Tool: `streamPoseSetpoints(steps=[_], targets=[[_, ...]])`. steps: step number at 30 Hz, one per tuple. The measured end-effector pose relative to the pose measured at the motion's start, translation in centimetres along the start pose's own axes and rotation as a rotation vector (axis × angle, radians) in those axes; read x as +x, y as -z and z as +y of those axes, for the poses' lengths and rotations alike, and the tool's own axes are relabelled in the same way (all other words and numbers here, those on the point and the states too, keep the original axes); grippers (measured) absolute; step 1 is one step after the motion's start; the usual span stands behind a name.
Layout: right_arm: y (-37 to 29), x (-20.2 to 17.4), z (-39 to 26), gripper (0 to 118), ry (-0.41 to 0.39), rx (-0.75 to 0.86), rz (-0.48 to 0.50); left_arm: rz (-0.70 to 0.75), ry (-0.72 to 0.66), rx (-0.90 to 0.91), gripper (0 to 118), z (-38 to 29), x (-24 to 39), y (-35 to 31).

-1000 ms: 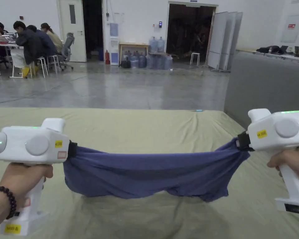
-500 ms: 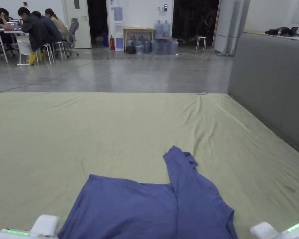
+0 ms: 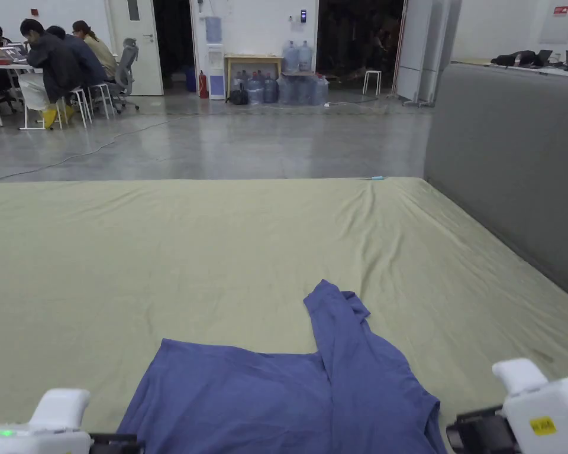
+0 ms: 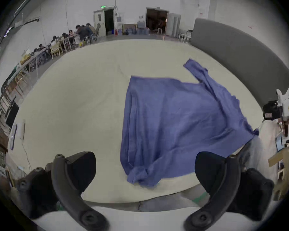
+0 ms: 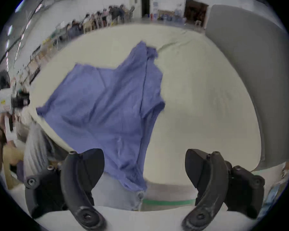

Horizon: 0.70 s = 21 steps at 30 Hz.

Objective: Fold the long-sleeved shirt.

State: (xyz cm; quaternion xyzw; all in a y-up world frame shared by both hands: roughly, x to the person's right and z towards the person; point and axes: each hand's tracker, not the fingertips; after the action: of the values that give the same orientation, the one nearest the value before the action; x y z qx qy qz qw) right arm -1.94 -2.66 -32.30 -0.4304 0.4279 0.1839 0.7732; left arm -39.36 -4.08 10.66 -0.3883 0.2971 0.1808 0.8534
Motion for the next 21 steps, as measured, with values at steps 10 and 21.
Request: streamPoseSetpoints(steps=[10,21], targets=[[4.0,-2.8,2.3,0,0.017,0.021,0.022,-0.026,-0.025,0.06,0,3.2,2.0,3.2],[15.2,-4.2,20.4,0,-0.022,0.017,-0.017,-0.085,0.001,0.036,0,8.1,1.8,9.8]])
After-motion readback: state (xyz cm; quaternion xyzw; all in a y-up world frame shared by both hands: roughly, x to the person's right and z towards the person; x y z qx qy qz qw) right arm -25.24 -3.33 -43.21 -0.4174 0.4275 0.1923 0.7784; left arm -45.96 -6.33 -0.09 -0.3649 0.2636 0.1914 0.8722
